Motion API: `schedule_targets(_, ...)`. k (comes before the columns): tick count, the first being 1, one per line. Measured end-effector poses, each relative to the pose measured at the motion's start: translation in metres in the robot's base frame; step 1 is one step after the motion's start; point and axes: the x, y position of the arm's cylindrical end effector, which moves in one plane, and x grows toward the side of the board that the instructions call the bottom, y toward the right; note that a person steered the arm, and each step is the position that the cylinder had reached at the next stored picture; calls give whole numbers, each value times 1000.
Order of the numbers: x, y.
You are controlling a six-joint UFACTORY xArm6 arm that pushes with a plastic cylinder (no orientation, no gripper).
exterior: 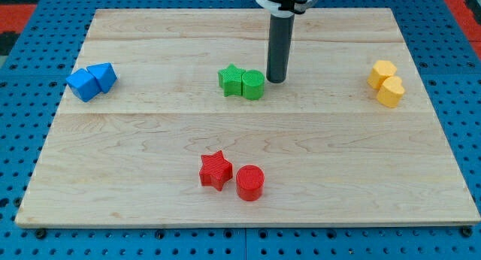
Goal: Move the green circle to the bottom right
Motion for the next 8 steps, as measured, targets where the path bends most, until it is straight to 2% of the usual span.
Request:
schedule_targets(1, -4, 3)
schedule_targets(2, -40, 8)
schedule_targets(3, -49, -32)
schedule_targets(5, -48, -50)
schedule_targets(6, -32, -82)
schedule_targets(7, -25, -67)
schedule_targets(8, 10, -34)
